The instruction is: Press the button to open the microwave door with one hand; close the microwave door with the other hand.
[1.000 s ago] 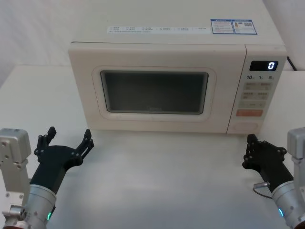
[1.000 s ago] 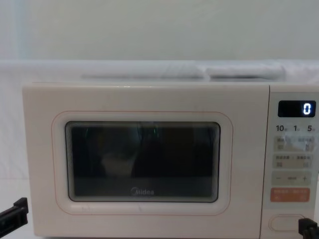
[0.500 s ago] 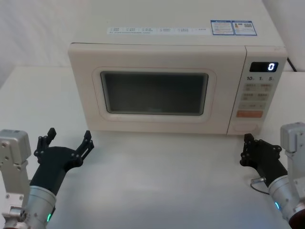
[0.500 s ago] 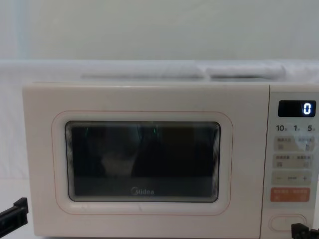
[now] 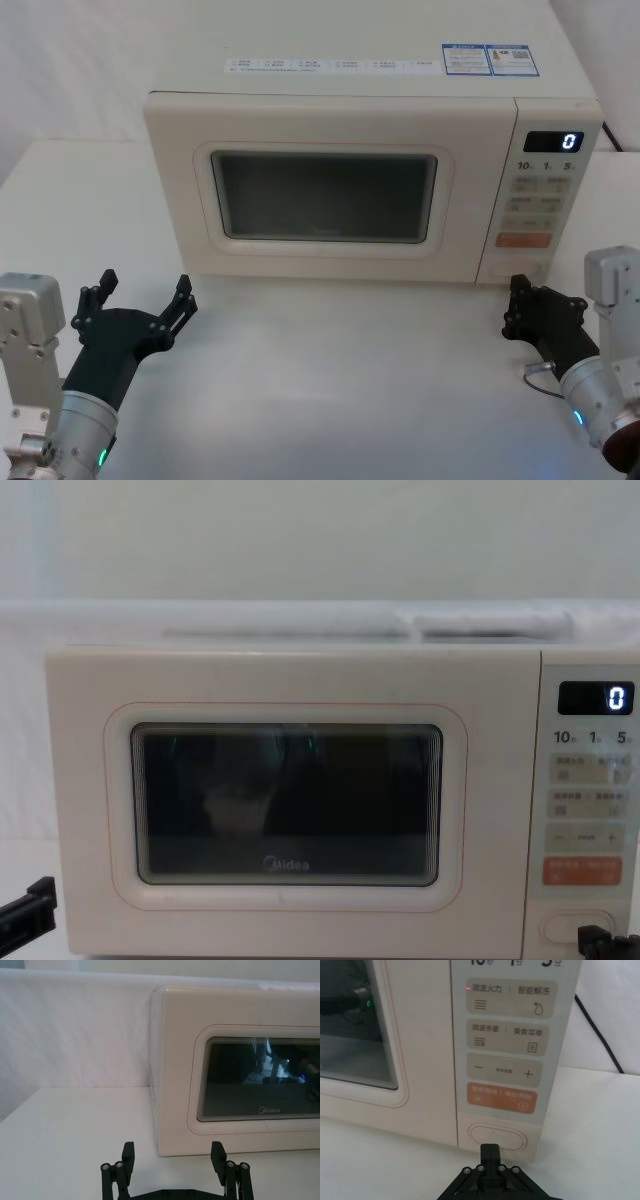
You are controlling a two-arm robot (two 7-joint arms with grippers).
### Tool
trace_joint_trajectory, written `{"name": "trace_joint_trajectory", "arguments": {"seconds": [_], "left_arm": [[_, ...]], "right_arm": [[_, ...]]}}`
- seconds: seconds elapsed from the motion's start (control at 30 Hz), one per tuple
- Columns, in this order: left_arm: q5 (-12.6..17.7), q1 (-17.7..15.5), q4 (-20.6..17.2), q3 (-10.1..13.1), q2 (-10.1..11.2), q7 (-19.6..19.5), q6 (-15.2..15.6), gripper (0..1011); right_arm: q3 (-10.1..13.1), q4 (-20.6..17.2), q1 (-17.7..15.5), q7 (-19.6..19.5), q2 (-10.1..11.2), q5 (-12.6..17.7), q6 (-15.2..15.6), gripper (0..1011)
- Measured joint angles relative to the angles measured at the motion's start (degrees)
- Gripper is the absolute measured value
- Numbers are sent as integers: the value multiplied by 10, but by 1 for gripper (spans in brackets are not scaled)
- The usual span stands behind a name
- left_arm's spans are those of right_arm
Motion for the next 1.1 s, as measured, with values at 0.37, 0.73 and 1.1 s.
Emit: {"name": "trace_joint_trajectory", "arguments": {"seconds": [0.37,0.73,1.1], "left_arm": [[0,0,0,0,0,0,0,1001],[0,0,0,0,0,0,0,1001],[0,0,0,0,0,0,0,1001]], "right_arm": [[8,21,17,8,-3,20,3,0],[9,31,29,13,-3,33,4,0],[6,37,36,13,-1,36,8,0]]}}
